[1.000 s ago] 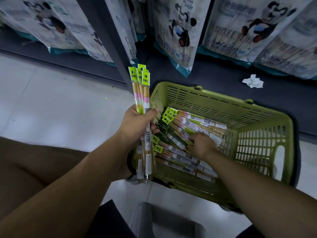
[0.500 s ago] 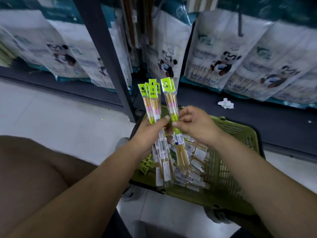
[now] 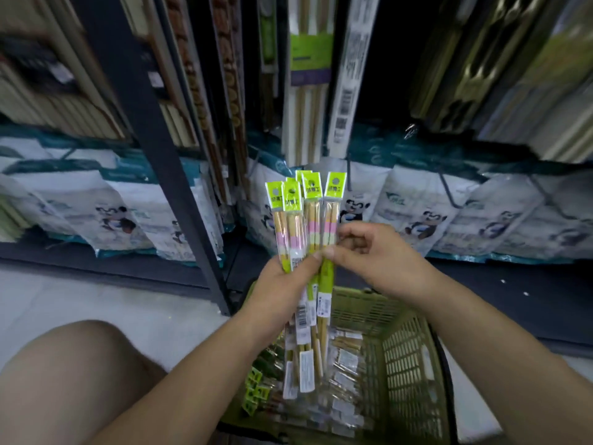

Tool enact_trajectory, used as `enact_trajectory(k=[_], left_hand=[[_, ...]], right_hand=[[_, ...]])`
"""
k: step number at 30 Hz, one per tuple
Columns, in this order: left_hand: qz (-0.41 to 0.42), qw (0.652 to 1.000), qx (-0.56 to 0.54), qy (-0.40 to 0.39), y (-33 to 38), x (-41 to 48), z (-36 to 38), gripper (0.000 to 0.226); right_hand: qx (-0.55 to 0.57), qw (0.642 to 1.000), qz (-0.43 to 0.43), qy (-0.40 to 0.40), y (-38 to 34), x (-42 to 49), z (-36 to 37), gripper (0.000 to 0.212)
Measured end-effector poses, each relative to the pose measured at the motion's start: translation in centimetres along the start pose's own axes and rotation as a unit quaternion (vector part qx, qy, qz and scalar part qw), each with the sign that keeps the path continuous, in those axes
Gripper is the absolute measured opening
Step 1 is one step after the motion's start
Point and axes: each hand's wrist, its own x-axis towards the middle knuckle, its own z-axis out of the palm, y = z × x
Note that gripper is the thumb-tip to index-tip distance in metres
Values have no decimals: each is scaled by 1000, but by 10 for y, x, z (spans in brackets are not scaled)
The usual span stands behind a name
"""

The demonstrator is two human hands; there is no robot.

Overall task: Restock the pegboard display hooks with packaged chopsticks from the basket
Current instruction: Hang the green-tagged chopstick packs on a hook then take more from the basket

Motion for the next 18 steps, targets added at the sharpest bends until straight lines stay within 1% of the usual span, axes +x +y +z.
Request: enact_trajectory(k=[2, 4, 6, 9, 13, 14, 16, 18], left_hand=[[35, 999, 27, -2, 18, -5, 2, 36], [75, 996, 52, -7, 37, -8, 5, 30], [111, 992, 61, -15, 62, -8, 9, 22], [166, 984, 72, -8, 101, 0, 16, 22], [218, 973, 72, 8, 154, 17, 27, 28], [226, 972, 67, 11, 165, 22, 30, 32], [244, 968, 50, 20, 182, 32, 33, 38], [256, 966, 34, 25, 192, 42, 31, 56]], right_hand=[[44, 996, -15, 75, -22, 2, -13, 6], [84, 987, -40, 134, -46, 5, -25, 3], [88, 979, -76, 166, -69, 7, -36, 12], [95, 967, -128, 200, -104, 13, -53, 12], [135, 943, -179, 246, -146, 26, -81, 7], [138, 939, -188, 251, -156, 31, -88, 9], [143, 932, -198, 266, -170, 39, -101, 21], [142, 926, -202, 285, -184, 46, -112, 30]])
